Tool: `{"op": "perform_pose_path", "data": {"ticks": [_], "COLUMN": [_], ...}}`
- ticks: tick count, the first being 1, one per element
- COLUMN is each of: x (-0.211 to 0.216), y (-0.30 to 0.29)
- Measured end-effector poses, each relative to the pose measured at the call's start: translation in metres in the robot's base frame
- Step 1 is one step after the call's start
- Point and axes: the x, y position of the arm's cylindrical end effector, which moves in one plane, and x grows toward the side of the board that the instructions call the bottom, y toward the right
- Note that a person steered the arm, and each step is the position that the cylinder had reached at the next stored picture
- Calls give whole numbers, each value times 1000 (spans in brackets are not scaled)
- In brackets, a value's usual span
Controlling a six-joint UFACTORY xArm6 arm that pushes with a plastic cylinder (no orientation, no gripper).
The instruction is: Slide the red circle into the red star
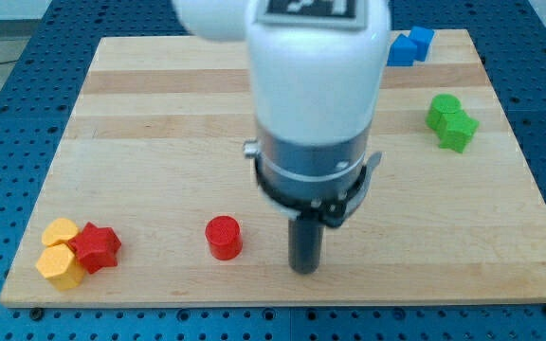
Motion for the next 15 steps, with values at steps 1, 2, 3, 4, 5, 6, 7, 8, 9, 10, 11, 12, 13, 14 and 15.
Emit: {"op": "perform_pose_path", "data": {"ticks": [1, 2, 3, 4, 5, 6, 7, 8, 9, 10, 11, 12, 13, 14, 15], "x": [-32, -34, -19, -11, -4, -2, 2, 10, 15, 16, 16, 16, 2, -23, -57], "y": [-10, -40, -70, -100, -126, -126, -133, -142, -150, -164, -178, -130, -45, 39, 124]}}
